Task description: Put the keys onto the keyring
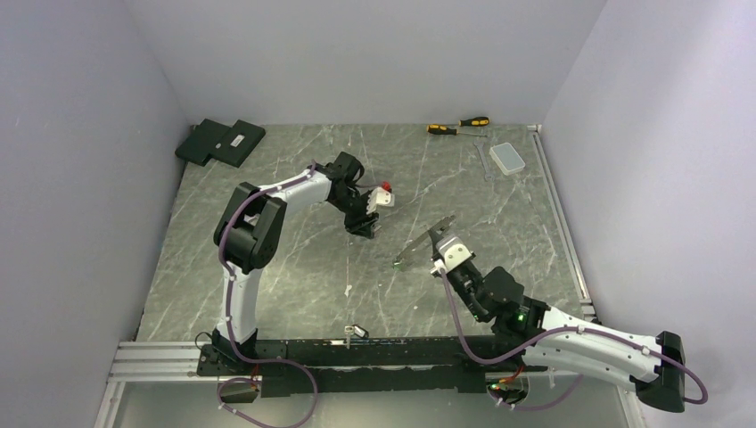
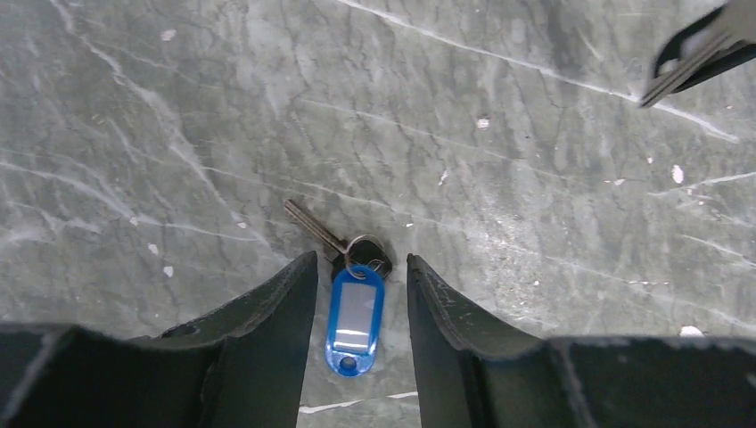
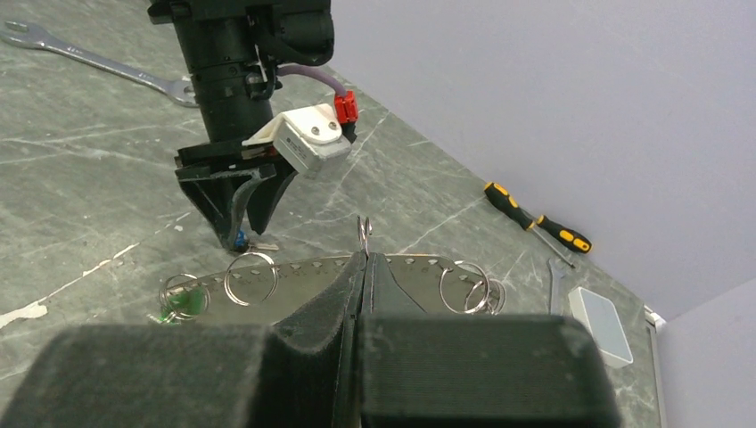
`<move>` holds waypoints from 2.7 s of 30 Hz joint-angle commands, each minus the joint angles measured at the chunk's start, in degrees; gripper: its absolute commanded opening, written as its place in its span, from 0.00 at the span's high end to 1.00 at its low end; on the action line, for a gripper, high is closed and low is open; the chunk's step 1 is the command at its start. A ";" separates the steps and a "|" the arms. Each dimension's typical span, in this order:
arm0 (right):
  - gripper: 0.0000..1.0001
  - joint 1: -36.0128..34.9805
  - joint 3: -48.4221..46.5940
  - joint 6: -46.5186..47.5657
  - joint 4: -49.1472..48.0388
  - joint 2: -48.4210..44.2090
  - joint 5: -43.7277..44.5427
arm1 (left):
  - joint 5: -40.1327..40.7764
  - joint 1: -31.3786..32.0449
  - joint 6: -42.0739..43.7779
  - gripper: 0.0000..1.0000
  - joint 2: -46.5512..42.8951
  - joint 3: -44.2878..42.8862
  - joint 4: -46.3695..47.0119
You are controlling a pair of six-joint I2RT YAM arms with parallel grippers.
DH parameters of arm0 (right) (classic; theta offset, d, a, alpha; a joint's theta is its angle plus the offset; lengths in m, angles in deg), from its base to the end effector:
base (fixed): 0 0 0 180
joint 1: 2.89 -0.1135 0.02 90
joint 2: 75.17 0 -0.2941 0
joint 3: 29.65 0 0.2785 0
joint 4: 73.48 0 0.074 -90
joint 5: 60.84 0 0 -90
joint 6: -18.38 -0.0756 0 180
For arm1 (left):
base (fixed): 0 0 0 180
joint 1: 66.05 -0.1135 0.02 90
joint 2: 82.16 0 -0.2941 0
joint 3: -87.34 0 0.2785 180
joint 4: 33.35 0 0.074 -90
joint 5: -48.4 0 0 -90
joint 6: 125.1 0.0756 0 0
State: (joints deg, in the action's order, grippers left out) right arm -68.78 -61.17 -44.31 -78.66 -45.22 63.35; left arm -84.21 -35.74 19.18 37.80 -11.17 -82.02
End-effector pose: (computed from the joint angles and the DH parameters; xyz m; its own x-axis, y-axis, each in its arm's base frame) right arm 0.1120 0.1462 0.2840 0.2845 -0.2934 -0.9127 -0.4463 0.8020 -0.3969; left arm 0.3801 -0.2815 0.1445 -0.0111 0.6986 -0.7154 0.9920 -0.0822 -0.0956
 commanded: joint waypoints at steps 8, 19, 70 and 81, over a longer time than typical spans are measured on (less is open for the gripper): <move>1.00 -0.12 -0.45 -0.94 -4.69 0.51 0.17 | 0.84 0.02 0.57 0.54 1.34 -1.19 1.63; 1.00 -0.10 -0.44 -0.86 -4.91 0.65 0.34 | 1.19 0.89 1.10 0.71 4.18 -2.04 0.97; 1.00 -0.12 -0.57 -1.26 -4.97 0.63 -0.53 | 10.96 4.41 4.47 0.50 -3.33 2.38 3.47; 1.00 -0.12 -0.18 -0.98 -5.71 0.90 -0.18 | 12.06 5.71 6.34 0.67 -2.10 2.98 3.09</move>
State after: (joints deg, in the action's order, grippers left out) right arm -68.78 -61.08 -44.85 -79.12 -43.69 63.16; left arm -72.50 -30.78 23.97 35.14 -7.47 -78.63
